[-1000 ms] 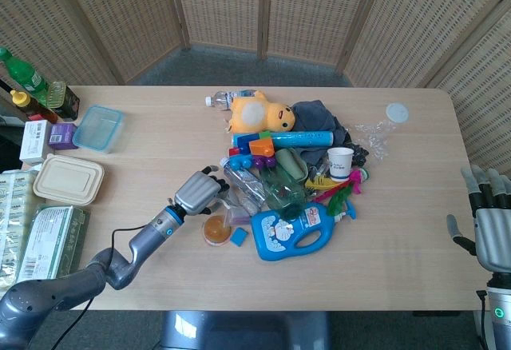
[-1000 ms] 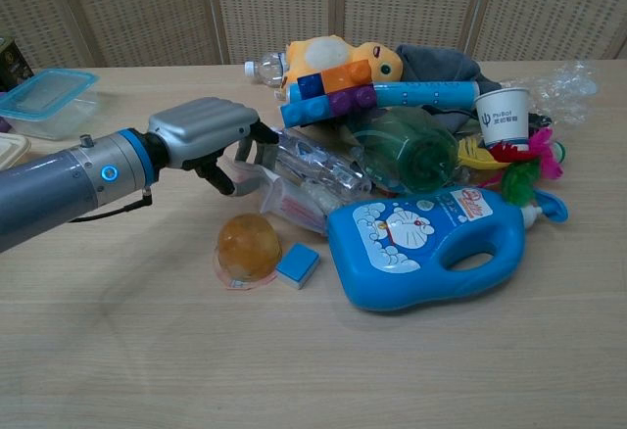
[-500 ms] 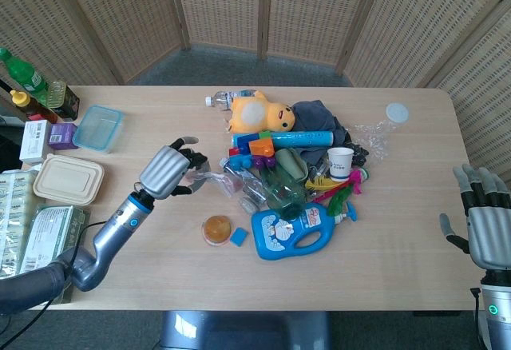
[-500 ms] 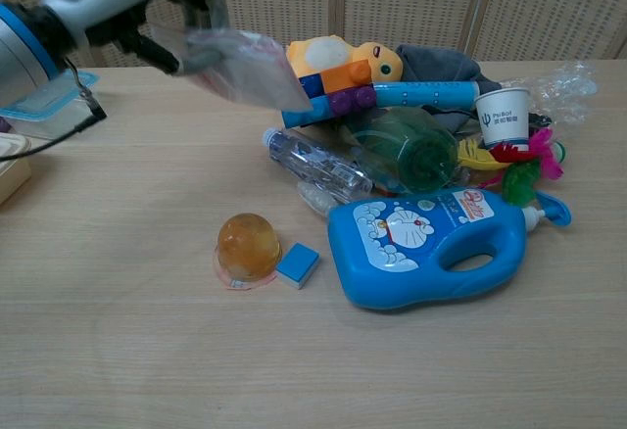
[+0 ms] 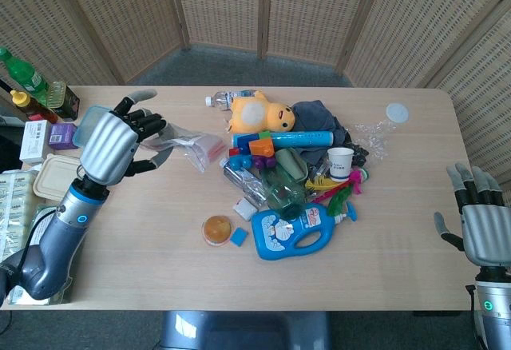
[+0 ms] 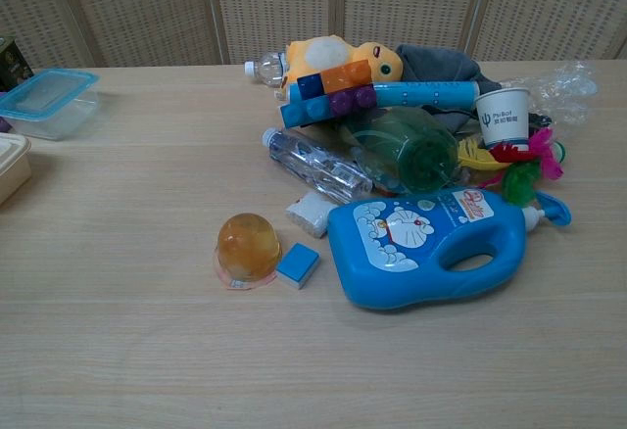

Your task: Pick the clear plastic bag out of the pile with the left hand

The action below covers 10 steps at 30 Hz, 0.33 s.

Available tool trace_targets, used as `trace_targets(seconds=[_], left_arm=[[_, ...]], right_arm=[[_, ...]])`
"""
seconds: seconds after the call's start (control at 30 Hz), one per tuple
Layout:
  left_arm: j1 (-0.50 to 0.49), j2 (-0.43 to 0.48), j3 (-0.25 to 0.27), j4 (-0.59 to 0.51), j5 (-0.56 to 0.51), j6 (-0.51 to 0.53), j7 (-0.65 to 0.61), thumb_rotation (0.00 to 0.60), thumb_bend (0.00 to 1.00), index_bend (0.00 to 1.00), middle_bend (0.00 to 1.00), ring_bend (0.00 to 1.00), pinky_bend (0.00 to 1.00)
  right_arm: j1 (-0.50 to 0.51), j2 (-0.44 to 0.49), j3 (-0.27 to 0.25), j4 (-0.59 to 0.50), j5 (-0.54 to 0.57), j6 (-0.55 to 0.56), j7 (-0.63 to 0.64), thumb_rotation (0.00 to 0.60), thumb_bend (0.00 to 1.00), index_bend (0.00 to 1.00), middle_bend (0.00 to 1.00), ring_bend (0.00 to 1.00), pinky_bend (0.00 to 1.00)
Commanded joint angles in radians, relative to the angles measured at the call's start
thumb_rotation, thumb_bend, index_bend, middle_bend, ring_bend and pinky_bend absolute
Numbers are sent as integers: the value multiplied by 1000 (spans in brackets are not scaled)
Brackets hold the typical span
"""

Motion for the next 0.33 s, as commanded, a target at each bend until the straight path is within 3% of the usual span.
trace_targets(seconds=[0.03, 0.33], left_arm=[[8, 17, -9, -20, -12, 3, 8, 600, 462, 579, 623, 567, 220], [9, 18, -7, -12, -25, -6, 3, 600, 463, 579, 624, 568, 220]], right_arm=[[2, -3, 1, 2, 0, -2, 2, 535, 399, 0, 0, 0, 0], [6, -3, 3, 0, 3, -7, -5, 533, 399, 0, 0, 0, 0]])
